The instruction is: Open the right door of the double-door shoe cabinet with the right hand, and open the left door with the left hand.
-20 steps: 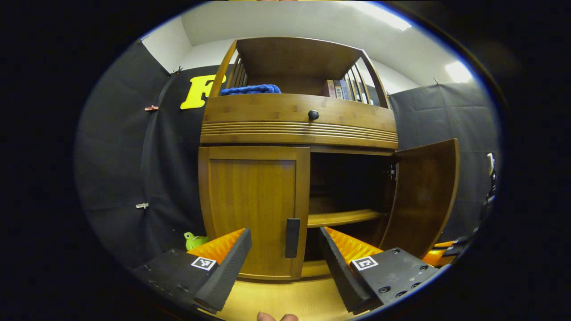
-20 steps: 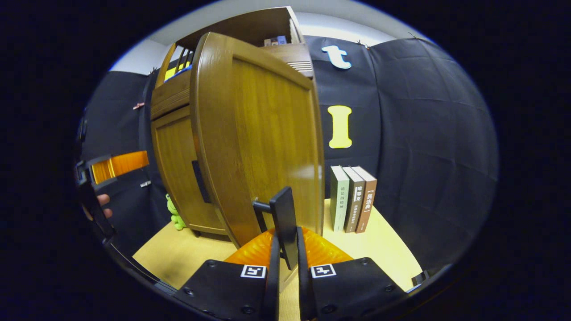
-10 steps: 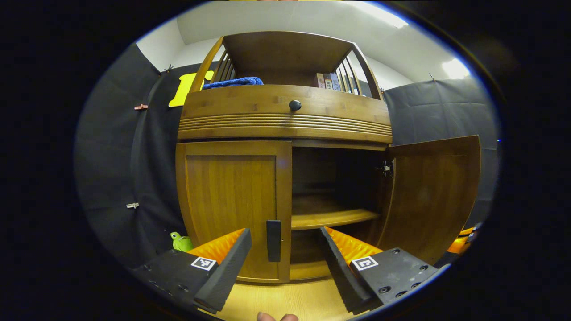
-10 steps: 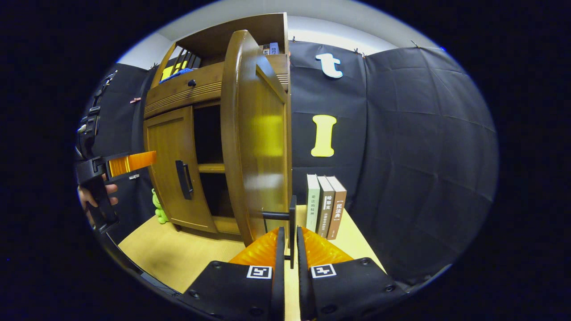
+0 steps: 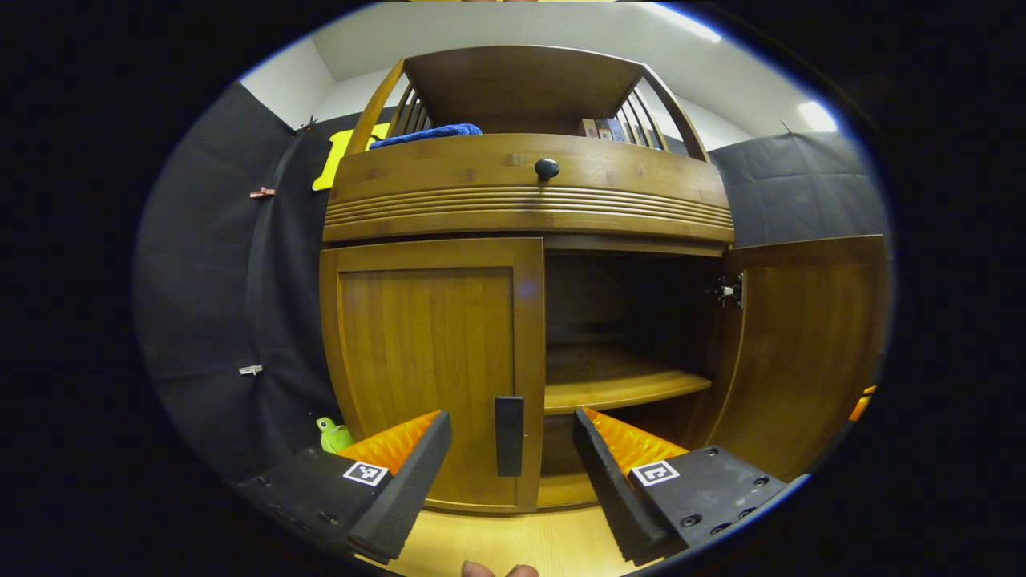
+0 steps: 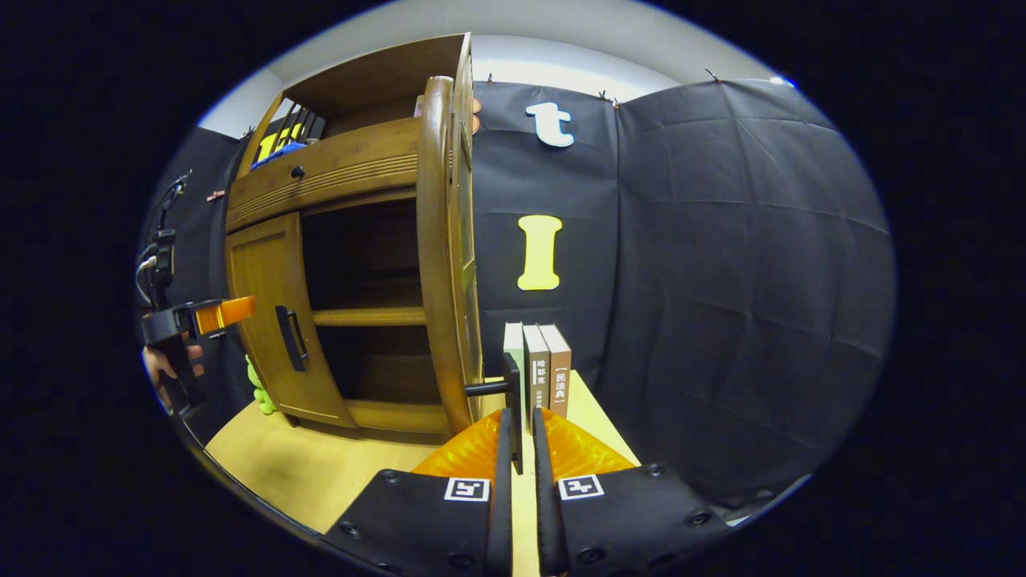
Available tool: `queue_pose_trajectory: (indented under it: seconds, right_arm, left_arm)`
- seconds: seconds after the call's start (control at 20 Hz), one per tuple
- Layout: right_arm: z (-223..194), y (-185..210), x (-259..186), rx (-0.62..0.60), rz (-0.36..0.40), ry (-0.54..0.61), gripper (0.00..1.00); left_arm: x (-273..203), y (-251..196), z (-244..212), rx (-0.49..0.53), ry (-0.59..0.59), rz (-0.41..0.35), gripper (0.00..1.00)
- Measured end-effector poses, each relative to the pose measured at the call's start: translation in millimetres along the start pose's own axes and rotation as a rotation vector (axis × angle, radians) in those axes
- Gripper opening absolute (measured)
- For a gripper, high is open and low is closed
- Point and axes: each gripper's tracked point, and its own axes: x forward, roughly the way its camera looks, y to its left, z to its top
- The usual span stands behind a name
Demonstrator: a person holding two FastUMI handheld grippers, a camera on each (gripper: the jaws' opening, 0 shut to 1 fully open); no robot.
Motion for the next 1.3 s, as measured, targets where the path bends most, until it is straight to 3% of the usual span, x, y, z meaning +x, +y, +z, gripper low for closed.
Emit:
queue_pose_trajectory:
  seconds: [0.2,0.25,0.35,0.45,0.85,1.05,1.3]
  right_arm:
    - [0.3,-13.3,-1.7,-0.014,-0.057,0.008,0.15]
    - [2.5,-20.3,-4.1,-0.009,-0.091,0.01,0.2]
    - [8.2,-37.6,-15.9,-0.015,-0.17,-0.021,0.6]
    - [12.1,-39.9,-26.5,0.005,-0.181,-0.056,1.0]
    - [6.0,-35.4,-43.3,0.026,-0.148,-0.035,0.98]
    - [10.5,-35.0,-47.6,0.023,-0.145,-0.038,0.98]
    - [21.2,-11.8,-57.5,0.027,-0.109,-0.061,1.0]
  left_arm:
    - [18.5,0.2,-14.2,0.009,0.013,0.016,0.95]
    - [26.3,-0.8,-19.5,0.014,0.017,0.017,0.95]
    - [41.1,-0.7,-29.4,0.039,0.022,0.021,0.92]
    - [56.5,0.1,-40.0,0.057,0.025,0.026,0.96]
    - [110.0,2.2,-70.7,0.055,0.057,0.053,0.67]
    - [117.5,1.4,-76.3,0.044,0.077,0.064,0.38]
    - [110.7,4.3,-81.5,0.024,0.113,0.071,0.33]
